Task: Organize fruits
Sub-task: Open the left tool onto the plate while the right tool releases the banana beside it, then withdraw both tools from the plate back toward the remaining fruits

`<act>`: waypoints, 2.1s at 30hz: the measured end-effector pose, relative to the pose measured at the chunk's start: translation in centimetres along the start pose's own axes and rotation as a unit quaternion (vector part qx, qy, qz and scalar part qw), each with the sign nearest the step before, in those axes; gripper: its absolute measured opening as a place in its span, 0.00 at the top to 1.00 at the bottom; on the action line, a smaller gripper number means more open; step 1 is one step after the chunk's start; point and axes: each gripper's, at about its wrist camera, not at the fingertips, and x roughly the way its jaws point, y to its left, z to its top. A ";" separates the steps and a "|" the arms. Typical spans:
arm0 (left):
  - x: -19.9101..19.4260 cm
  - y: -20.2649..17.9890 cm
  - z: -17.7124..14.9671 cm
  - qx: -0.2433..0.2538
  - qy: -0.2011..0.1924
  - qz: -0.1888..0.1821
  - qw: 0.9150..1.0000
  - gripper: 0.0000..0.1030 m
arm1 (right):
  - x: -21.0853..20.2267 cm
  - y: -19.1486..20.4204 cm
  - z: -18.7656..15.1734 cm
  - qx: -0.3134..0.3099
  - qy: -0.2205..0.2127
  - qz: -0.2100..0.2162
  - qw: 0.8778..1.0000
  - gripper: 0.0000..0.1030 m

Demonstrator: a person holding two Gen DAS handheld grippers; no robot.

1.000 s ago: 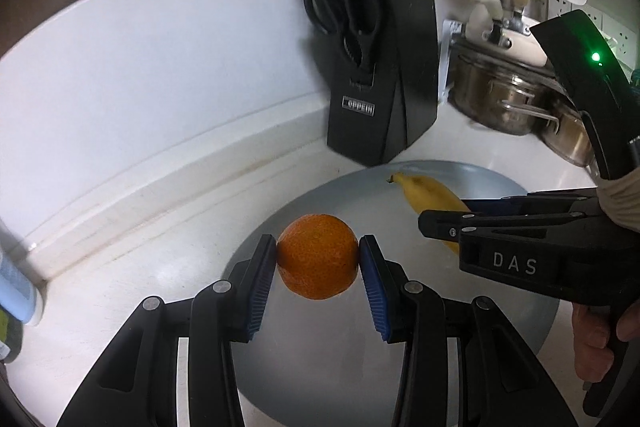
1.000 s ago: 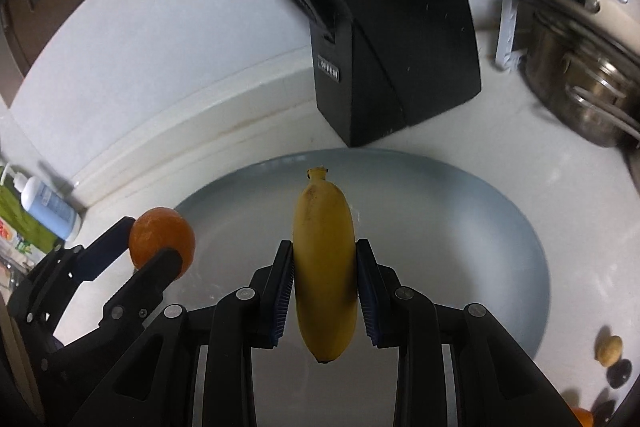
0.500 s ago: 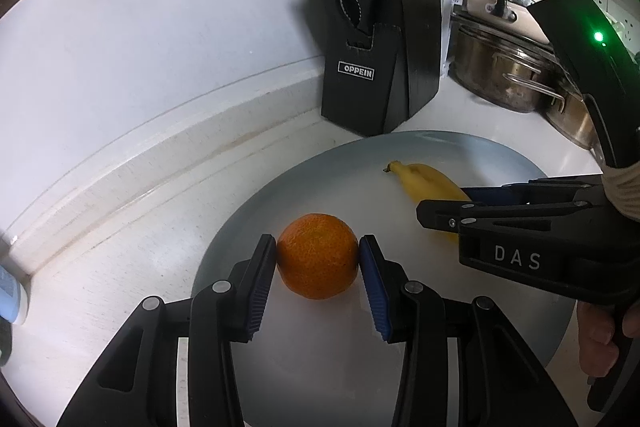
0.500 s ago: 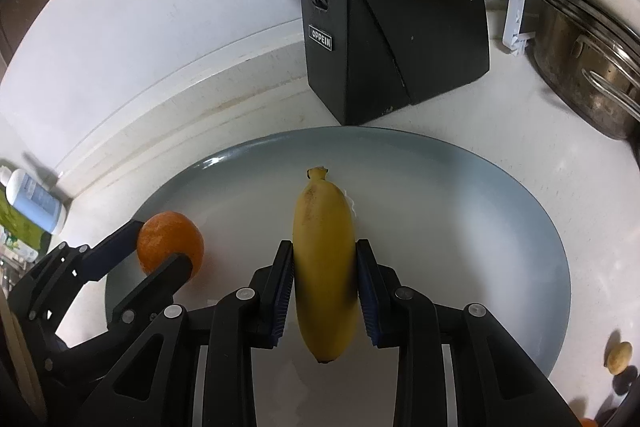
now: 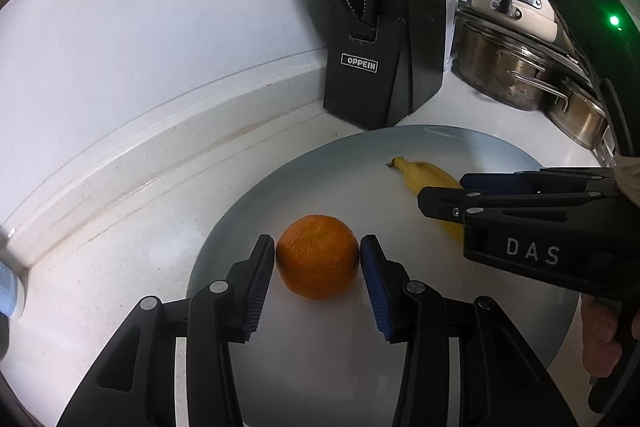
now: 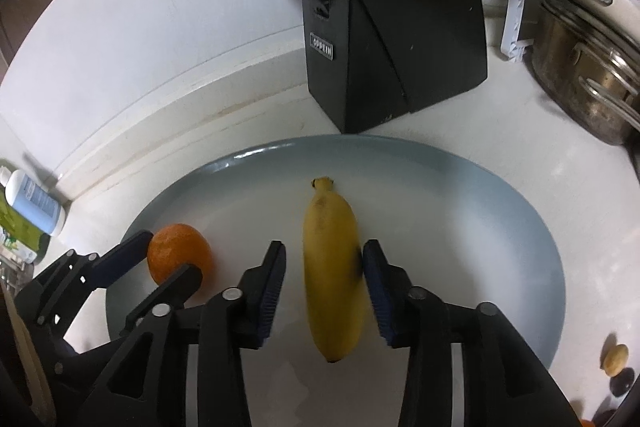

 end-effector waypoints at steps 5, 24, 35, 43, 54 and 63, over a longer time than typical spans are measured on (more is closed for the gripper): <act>-0.9 0.1 0.3 -0.006 -0.009 0.008 1.000 0.35 | -0.7 0.0 0.1 0.003 -0.001 0.009 1.000 0.59; -8.6 0.2 1.3 -0.045 -0.080 0.047 0.995 0.16 | -9.3 -0.2 -1.1 0.015 -0.094 -0.042 0.995 0.39; -14.6 -3.1 2.4 -0.026 -0.137 0.034 0.990 0.14 | -16.5 -1.5 -3.4 0.041 -0.155 -0.077 0.984 0.33; -18.4 -6.5 2.4 0.005 -0.174 0.013 0.985 0.11 | -21.5 -2.8 -5.9 0.063 -0.194 -0.103 0.973 0.25; -21.4 -11.5 1.7 0.036 -0.191 -0.027 0.980 0.05 | -27.7 -6.0 -10.1 0.109 -0.237 -0.166 0.951 0.16; -22.8 -15.5 1.4 0.067 -0.208 -0.060 0.974 0.04 | -31.7 -8.3 -13.4 0.138 -0.264 -0.217 0.930 0.16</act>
